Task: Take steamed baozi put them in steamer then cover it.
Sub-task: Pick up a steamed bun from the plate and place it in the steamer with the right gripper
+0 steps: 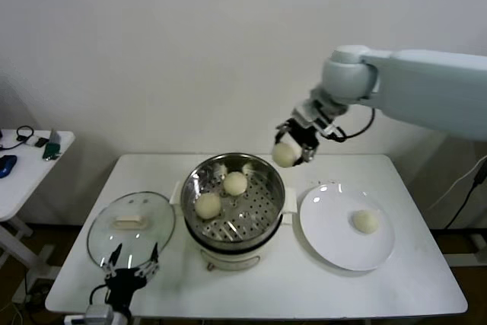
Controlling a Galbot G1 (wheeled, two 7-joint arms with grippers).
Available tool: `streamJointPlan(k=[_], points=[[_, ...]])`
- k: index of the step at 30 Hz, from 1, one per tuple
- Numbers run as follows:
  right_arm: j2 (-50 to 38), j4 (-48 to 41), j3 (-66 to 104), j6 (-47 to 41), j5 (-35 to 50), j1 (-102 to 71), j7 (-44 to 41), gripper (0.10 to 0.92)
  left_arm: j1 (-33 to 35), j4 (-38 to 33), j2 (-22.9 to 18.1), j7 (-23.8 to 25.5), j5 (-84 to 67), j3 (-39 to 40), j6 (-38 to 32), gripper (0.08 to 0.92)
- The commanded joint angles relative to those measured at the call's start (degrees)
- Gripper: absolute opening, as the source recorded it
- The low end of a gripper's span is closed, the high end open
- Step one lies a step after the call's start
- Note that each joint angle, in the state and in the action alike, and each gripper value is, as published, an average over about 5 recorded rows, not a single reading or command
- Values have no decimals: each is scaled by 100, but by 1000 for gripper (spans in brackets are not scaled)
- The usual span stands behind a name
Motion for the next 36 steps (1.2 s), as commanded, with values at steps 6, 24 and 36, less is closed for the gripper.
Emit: streamJointPlan(k=[6,24,36], points=[[1341,841,97,857,-1318,-630,175,704,41,-36,-17,-7,-22,-56,-13,823],[1468,246,-86,796,-2093,-1816,597,704,53,4,-88,-19,11,-63,-49,823],[1546,-66,21,764,-2168,-1917,715,764,67,5,-75,-22,17,-40,-78,823]])
